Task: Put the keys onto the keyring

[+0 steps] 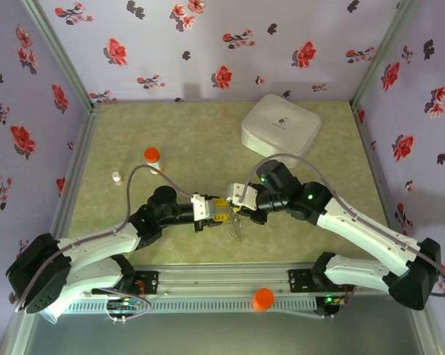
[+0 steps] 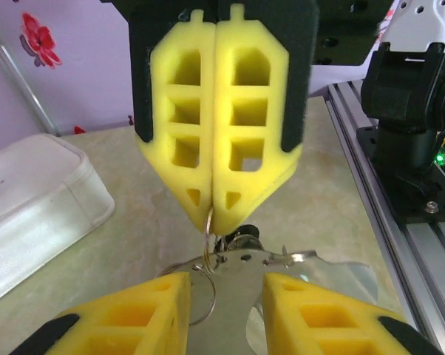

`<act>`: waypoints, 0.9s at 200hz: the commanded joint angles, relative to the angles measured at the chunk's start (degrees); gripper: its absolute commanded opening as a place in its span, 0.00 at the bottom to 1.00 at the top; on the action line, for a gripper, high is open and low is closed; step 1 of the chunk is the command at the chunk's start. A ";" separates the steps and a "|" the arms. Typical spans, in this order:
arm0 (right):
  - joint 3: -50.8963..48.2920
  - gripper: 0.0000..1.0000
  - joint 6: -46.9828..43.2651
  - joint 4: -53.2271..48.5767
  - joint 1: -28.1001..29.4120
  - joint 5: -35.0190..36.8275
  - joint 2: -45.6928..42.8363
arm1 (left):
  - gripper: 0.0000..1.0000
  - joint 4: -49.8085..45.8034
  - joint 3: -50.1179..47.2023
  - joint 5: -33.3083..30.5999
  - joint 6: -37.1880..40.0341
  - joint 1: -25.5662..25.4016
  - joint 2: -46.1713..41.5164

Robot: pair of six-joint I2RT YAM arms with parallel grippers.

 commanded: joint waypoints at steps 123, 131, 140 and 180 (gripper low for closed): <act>-6.99 0.33 0.20 10.01 2.77 6.00 -5.90 | 0.00 8.23 -1.62 0.71 -1.60 -0.30 -0.16; -9.71 0.33 0.32 12.37 2.84 6.57 -8.11 | 0.00 11.55 -2.78 0.47 -2.76 -0.30 0.04; -12.18 0.34 1.84 14.89 2.79 7.10 -10.01 | 0.00 14.61 -3.86 0.26 -3.95 -0.30 0.32; -17.96 0.34 9.12 20.05 2.85 7.07 -12.24 | 0.00 20.96 -5.64 0.10 -6.87 -0.30 1.64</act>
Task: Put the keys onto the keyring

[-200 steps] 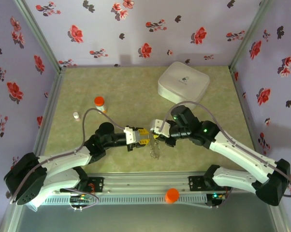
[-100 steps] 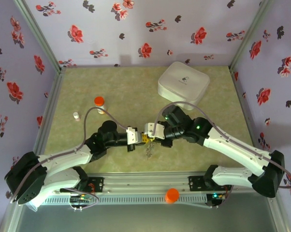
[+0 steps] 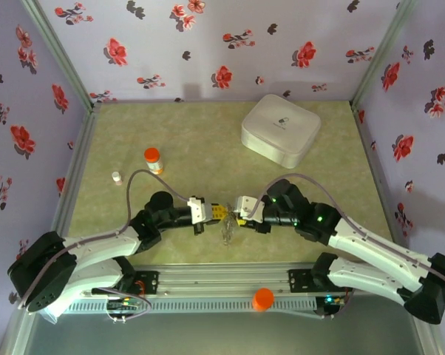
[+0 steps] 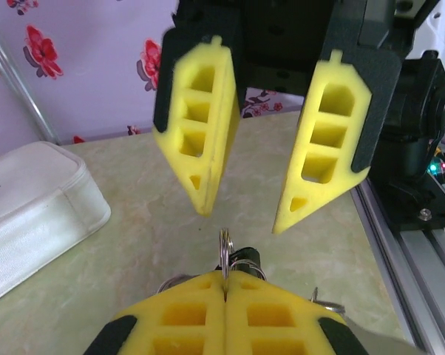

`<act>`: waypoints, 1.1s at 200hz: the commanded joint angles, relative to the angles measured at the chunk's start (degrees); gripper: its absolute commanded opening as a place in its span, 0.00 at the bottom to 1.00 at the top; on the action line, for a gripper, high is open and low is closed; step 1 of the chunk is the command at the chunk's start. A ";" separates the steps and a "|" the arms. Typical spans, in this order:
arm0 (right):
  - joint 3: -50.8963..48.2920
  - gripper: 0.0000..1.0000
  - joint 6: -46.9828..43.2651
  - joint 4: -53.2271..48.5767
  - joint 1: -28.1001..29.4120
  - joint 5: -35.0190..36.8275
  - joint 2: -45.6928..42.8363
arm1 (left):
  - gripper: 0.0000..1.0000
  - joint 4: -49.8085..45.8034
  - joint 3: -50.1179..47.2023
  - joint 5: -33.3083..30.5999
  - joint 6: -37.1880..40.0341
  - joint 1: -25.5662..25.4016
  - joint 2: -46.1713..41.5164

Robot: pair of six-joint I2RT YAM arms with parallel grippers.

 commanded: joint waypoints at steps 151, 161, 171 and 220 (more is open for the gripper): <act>0.71 0.00 4.52 3.51 0.03 -2.99 5.94 | 0.00 12.68 -0.08 3.49 -4.09 -0.25 0.54; 1.63 0.00 4.13 1.58 0.07 -3.28 7.12 | 0.00 12.76 0.03 3.61 -3.85 -0.30 0.51; 2.34 0.00 4.03 0.29 0.11 -3.40 7.90 | 0.00 12.62 0.17 3.68 -3.63 -0.30 0.41; 4.52 0.00 2.88 -3.05 0.10 -4.03 9.87 | 0.00 11.54 0.60 5.02 -2.66 -0.30 0.38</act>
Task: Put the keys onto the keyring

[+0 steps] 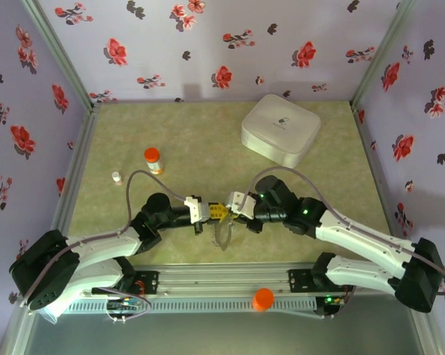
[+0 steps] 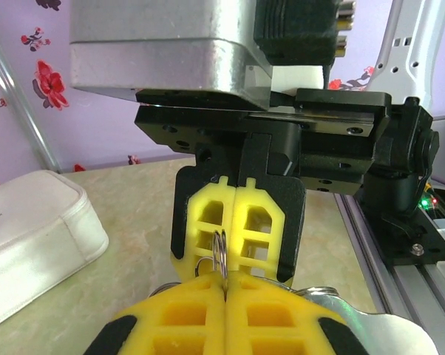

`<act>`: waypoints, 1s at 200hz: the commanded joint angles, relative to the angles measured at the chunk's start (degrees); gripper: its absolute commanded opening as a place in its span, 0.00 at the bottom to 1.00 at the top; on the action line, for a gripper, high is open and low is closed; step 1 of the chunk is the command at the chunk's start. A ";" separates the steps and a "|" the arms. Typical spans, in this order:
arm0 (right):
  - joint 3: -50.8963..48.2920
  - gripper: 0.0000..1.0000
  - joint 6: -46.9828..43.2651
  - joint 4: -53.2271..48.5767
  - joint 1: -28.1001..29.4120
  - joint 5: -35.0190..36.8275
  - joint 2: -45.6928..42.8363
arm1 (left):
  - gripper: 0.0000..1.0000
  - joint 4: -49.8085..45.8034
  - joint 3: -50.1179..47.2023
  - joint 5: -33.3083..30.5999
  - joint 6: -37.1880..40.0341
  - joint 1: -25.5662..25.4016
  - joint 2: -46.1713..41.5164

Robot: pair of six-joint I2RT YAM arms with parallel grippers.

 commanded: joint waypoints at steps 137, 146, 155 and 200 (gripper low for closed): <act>-2.70 0.00 -1.32 0.31 -5.25 -13.90 -2.37 | 0.00 6.21 2.29 8.31 -3.18 -0.06 0.59; -2.34 0.00 -2.10 -0.58 -5.32 -13.72 -1.53 | 0.00 7.00 2.47 9.08 -4.04 -0.06 1.16; -1.95 0.00 -2.51 -0.74 -5.38 -14.08 -0.65 | 0.00 8.04 2.54 9.69 -4.59 -0.06 1.64; 0.74 0.00 -2.98 -2.98 -5.29 -18.72 3.53 | 0.00 9.99 3.53 10.69 -4.71 -0.02 3.33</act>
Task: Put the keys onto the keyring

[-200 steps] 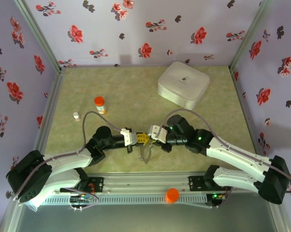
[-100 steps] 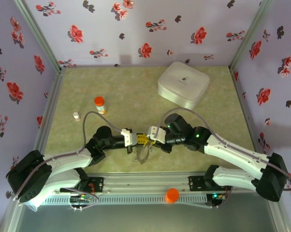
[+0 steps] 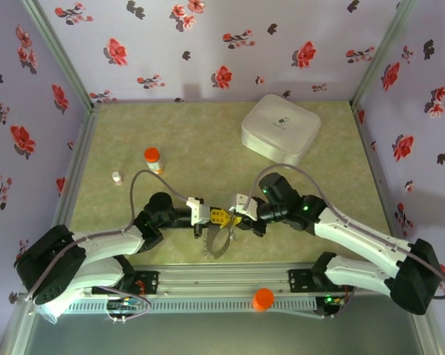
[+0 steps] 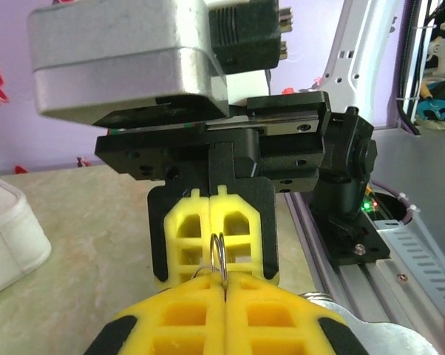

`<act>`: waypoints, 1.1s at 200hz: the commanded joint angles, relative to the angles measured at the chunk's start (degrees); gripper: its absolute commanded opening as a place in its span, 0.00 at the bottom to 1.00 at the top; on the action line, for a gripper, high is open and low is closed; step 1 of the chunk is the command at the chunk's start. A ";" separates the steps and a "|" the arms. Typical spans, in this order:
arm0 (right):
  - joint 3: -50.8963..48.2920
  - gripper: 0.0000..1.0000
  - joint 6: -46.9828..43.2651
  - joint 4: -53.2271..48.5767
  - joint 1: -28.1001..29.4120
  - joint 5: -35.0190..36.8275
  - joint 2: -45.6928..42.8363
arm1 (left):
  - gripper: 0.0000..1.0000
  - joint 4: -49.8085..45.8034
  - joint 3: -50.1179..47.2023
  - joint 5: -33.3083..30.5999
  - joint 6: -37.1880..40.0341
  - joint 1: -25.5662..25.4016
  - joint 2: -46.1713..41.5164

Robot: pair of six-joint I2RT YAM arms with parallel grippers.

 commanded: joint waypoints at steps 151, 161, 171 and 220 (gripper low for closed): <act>-0.73 0.39 0.79 0.29 -1.93 1.33 -12.55 | 0.00 5.21 2.78 -1.42 5.37 0.27 0.88; -0.73 0.38 1.79 1.64 -1.89 0.36 -12.54 | 0.00 5.47 2.78 -1.27 5.13 0.27 1.03; -0.90 0.37 2.57 3.31 -1.85 -0.28 -12.38 | 0.00 5.65 2.88 -1.20 4.88 0.27 1.06; -0.74 0.24 3.64 6.67 -1.43 -1.51 -9.65 | 0.00 5.82 3.14 -0.89 4.64 0.27 1.21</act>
